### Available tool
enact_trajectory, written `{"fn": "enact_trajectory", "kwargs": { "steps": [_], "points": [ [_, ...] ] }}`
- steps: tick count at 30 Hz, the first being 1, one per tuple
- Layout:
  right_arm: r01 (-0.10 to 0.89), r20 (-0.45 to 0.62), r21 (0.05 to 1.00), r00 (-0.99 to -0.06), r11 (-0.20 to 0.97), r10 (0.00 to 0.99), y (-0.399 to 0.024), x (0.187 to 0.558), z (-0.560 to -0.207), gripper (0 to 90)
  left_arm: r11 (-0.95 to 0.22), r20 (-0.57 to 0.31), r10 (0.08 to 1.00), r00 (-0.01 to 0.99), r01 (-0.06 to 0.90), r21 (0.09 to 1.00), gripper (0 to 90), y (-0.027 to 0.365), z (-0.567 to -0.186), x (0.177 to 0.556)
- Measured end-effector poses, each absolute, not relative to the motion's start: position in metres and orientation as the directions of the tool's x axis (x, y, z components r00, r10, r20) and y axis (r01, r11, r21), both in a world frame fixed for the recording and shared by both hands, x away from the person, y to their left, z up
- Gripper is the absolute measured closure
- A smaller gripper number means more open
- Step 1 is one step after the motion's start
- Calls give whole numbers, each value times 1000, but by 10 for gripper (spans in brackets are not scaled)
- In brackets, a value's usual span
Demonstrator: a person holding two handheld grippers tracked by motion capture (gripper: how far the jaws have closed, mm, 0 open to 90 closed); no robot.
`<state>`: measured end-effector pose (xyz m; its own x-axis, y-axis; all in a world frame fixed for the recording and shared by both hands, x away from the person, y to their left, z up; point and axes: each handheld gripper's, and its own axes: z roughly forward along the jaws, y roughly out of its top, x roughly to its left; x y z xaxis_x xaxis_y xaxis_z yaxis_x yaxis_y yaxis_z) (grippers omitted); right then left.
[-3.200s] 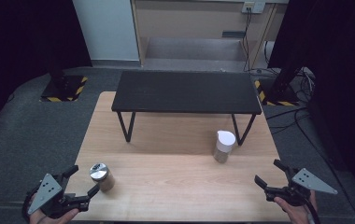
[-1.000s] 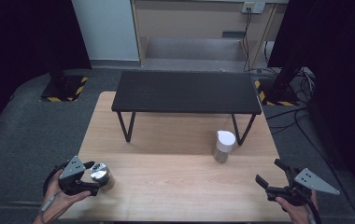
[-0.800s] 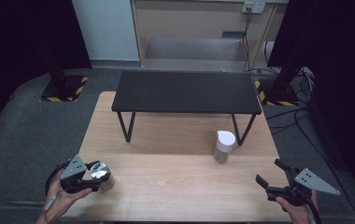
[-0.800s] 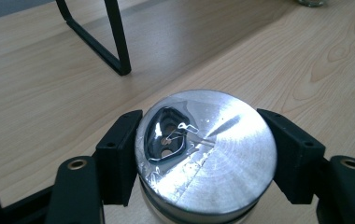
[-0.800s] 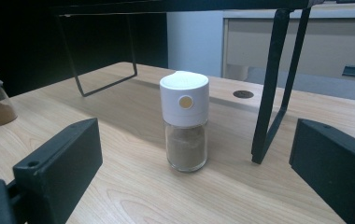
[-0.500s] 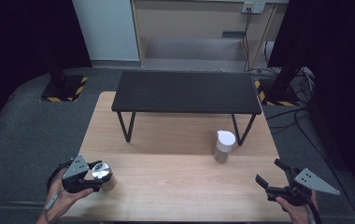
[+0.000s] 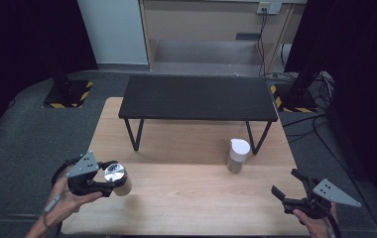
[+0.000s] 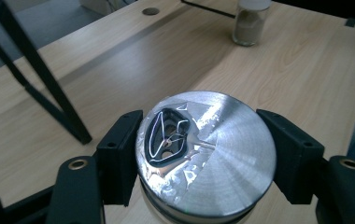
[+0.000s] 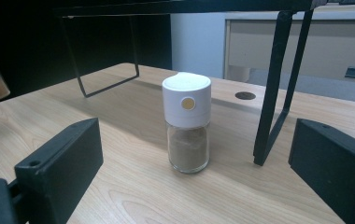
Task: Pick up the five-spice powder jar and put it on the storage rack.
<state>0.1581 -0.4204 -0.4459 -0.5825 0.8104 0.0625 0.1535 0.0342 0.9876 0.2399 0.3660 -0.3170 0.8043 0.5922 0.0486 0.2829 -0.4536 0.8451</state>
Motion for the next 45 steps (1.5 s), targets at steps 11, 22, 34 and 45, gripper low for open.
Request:
{"fn": "enact_trajectory", "kwargs": {
  "steps": [11, 22, 34, 45],
  "points": [
    [151, 67, 988, -588, 28, 806, -421, 159, -447, 32, -477, 26, 468, 883, 227, 849, 336, 333, -267, 270],
    [151, 65, 988, -583, 29, 810, -422, 156, -447, 32, -495, 18, 417, 909, 211, 843, 336, 307, -231, 301],
    [153, 72, 988, -585, 22, 808, -424, 155, -447, 32, -458, 26, 479, 878, 224, 860, 336, 293, -188, 328],
    [152, 76, 988, -583, 16, 809, -425, 154, -448, 33, -447, 48, 541, 840, 239, 862, 336, 276, -146, 361]
  ]
}}
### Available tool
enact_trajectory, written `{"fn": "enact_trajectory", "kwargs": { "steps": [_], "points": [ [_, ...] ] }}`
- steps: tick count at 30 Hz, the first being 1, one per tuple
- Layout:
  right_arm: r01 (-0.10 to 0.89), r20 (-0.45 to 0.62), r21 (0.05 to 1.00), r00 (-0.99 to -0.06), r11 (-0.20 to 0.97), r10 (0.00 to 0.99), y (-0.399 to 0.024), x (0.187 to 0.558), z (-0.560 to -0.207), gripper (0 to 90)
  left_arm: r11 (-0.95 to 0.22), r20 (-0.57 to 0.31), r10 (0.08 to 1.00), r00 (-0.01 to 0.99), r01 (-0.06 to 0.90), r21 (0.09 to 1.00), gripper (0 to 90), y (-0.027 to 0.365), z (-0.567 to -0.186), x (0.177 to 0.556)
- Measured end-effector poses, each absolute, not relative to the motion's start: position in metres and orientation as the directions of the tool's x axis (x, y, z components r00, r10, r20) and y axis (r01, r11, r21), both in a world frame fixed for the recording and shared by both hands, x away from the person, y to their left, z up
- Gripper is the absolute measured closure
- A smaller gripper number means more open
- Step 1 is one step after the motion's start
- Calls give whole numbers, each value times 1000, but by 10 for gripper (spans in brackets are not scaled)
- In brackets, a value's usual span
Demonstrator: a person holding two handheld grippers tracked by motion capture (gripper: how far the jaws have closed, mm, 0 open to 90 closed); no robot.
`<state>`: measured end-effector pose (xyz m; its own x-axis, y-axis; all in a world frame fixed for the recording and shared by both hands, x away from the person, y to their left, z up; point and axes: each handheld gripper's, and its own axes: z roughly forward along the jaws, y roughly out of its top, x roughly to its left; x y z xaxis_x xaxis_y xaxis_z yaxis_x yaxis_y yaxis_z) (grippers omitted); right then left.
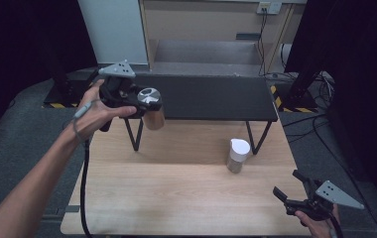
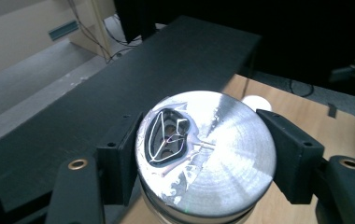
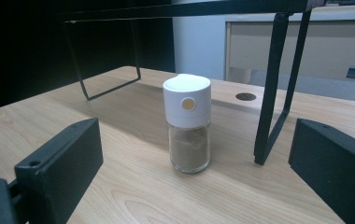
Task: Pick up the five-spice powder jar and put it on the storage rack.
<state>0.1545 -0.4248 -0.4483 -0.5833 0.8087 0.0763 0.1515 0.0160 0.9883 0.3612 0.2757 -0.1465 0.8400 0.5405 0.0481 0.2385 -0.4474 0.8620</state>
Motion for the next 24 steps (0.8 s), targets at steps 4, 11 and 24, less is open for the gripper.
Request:
{"fn": "enact_trajectory", "kwargs": {
  "steps": [4, 11, 24],
  "points": [
    [153, 77, 988, -582, 15, 810, -425, 155, -448, 33, -447, 58, 565, 823, 247, 860, 336, 270, -133, 374],
    [154, 82, 988, -580, 11, 810, -426, 154, -449, 33, -441, 75, 620, 781, 268, 856, 336, 263, -116, 396],
    [151, 85, 989, -576, 4, 813, -427, 152, -450, 34, -367, 70, 756, 651, 333, 869, 336, 263, -137, 434]
  ]
}}
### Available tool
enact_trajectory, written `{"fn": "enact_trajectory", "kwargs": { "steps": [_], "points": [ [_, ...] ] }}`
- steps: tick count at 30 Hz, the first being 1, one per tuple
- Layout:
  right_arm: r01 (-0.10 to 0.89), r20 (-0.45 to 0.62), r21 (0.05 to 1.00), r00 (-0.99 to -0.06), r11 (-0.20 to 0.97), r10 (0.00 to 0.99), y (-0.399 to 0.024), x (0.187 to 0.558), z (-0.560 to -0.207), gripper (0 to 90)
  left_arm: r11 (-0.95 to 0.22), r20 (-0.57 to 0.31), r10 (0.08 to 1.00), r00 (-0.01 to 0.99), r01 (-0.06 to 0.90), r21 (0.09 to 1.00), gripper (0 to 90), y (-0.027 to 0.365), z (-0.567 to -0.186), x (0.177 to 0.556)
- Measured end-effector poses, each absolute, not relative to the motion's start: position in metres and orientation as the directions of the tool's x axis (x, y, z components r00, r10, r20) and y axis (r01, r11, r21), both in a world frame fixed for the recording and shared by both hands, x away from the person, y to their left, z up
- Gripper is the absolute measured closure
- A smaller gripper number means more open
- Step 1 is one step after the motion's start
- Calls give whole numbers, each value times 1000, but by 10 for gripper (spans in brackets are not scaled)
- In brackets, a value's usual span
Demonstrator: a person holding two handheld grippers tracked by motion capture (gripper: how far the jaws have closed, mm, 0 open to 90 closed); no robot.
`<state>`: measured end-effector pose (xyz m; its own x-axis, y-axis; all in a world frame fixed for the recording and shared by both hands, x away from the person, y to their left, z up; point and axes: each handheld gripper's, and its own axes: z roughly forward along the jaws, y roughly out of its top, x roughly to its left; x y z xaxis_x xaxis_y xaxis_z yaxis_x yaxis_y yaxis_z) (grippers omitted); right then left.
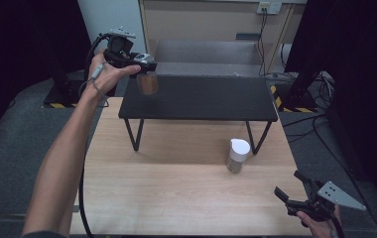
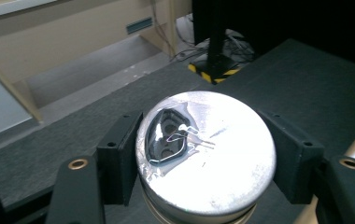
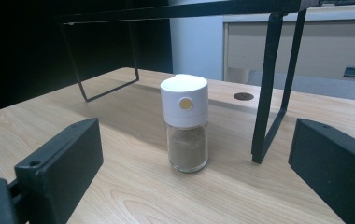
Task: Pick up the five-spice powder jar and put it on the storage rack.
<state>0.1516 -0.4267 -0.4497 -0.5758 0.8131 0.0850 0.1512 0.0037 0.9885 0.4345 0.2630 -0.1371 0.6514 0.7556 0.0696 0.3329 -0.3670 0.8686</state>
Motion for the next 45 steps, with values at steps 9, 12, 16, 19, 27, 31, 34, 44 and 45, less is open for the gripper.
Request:
{"fn": "enact_trajectory", "kwargs": {
  "steps": [9, 12, 16, 19, 27, 31, 34, 44, 45],
  "points": [
    [151, 87, 989, -576, 2, 812, -428, 151, -450, 34, -377, 72, 780, 622, 375, 847, 336, 251, -160, 456],
    [151, 87, 989, -577, 2, 812, -428, 151, -450, 34, -376, 66, 777, 626, 377, 846, 336, 251, -164, 458],
    [152, 91, 988, -575, -3, 813, -428, 150, -451, 34, -375, 56, 773, 632, 384, 844, 336, 251, -169, 461],
    [152, 90, 988, -577, -1, 812, -428, 151, -451, 34, -370, 52, 773, 632, 384, 846, 336, 252, -172, 461],
    [154, 90, 988, -576, -1, 813, -428, 151, -450, 35, -361, 40, 774, 632, 388, 848, 335, 254, -182, 463],
    [152, 87, 988, -577, 2, 812, -428, 151, -450, 35, -352, 37, 775, 630, 383, 854, 330, 255, -184, 461],
    [152, 87, 988, -578, 3, 812, -427, 151, -450, 35, -324, 20, 794, 607, 394, 860, 122, 252, -186, 459],
    [156, 90, 988, -581, 2, 809, -428, 152, -450, 36, -290, 8, 784, 621, 354, 889, 82, 257, -178, 447],
    [157, 92, 988, -581, 1, 809, -428, 152, -450, 36, -292, 12, 779, 627, 345, 892, 82, 258, -176, 445]
  ]
}}
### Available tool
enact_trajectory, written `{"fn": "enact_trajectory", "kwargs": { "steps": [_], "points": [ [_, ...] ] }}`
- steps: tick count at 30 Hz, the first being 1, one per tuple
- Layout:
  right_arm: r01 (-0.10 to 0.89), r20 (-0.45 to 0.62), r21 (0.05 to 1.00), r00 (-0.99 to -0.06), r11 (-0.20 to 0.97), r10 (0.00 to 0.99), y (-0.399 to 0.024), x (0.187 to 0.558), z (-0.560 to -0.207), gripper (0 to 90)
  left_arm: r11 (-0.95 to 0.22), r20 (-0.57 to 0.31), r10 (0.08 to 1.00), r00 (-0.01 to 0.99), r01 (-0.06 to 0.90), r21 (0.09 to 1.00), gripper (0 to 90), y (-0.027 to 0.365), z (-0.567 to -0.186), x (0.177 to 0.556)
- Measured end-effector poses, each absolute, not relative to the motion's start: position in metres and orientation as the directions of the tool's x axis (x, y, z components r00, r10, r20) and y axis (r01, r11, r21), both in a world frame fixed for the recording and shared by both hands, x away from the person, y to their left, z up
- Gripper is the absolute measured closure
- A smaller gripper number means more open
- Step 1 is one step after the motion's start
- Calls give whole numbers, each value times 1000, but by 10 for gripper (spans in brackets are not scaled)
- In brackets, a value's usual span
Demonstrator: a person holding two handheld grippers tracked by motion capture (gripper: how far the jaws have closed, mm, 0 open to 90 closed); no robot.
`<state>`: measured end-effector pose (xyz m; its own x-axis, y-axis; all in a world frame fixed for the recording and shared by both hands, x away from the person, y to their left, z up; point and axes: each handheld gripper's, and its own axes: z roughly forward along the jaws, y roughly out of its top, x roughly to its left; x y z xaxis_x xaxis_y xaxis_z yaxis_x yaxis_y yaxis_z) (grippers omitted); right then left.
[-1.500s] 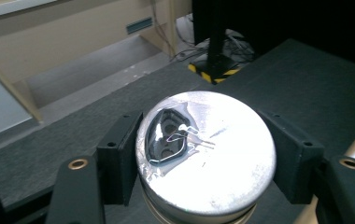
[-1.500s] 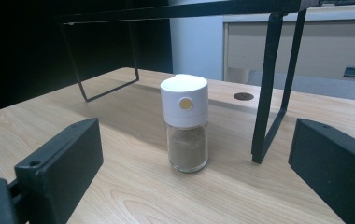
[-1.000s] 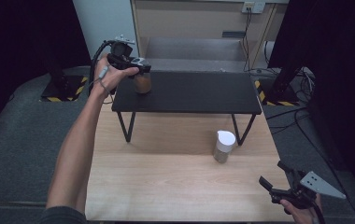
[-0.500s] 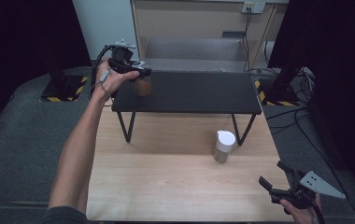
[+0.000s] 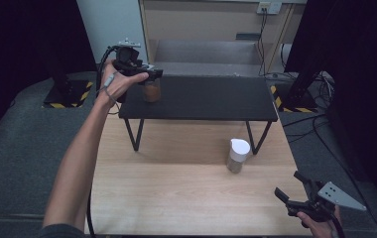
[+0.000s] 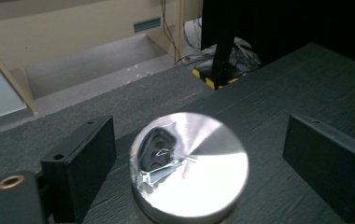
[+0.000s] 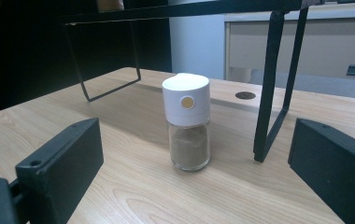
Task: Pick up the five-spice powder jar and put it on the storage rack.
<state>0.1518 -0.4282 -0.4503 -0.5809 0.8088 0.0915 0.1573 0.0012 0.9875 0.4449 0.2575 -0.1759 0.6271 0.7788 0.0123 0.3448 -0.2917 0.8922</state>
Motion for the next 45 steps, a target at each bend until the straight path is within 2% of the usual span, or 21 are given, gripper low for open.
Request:
{"fn": "enact_trajectory", "kwargs": {
  "steps": [10, 26, 45],
  "points": [
    [159, 89, 987, -583, 7, 808, -427, 152, -449, 37, -222, 15, 744, 668, 226, 949, 82, 272, -161, 407],
    [153, 82, 988, -594, 13, 800, -426, 152, -449, 39, -218, 59, 671, 739, 121, 968, 81, 279, -148, 349],
    [154, 77, 988, -595, 20, 800, -425, 153, -448, 40, -189, 61, 607, 792, 69, 980, 80, 311, -195, 286]
  ]
}}
